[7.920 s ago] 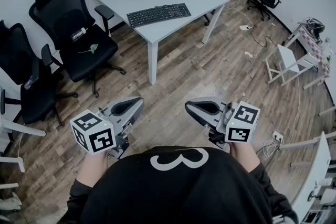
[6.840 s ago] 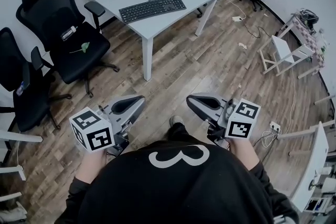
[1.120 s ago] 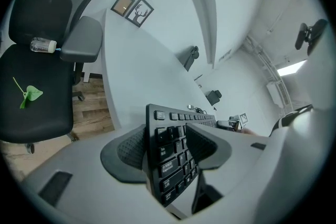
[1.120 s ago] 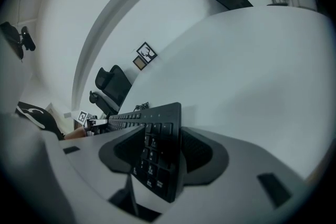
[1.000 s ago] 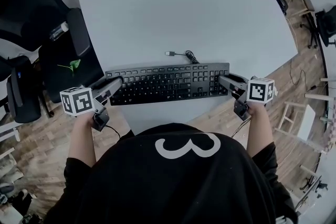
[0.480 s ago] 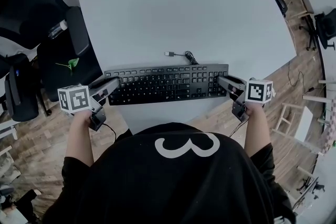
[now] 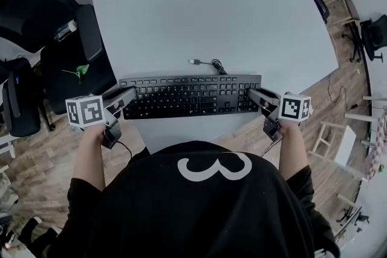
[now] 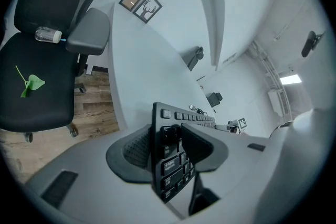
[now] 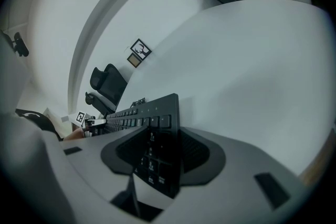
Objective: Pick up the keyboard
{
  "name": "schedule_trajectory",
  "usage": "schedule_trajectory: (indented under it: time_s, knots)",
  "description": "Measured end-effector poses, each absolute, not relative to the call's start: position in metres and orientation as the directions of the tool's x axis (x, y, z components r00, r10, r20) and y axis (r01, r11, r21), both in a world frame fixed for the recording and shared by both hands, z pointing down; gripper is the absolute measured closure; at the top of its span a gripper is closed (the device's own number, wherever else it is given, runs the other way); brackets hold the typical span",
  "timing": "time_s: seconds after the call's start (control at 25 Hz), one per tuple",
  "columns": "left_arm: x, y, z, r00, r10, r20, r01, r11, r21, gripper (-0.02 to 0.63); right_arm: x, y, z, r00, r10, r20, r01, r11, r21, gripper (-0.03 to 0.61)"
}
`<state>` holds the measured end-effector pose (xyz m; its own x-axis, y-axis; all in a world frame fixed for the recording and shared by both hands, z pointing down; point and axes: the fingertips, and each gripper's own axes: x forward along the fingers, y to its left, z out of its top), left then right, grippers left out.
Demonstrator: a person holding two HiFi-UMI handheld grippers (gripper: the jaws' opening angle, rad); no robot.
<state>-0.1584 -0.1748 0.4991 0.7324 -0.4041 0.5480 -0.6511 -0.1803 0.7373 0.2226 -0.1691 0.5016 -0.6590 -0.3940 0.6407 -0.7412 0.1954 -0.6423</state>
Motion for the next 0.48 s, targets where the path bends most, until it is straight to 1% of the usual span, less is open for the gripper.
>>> schedule_trajectory:
  time_s: [0.48]
  knots:
    - [-0.1583, -0.1767, 0.4997, 0.724, -0.389, 0.57, -0.662, -0.158, 0.733, 0.436, 0.2229, -0.1695, 0.5016, -0.664, -0.401, 0.631, -0.736, 0.202, -0.646, 0.396]
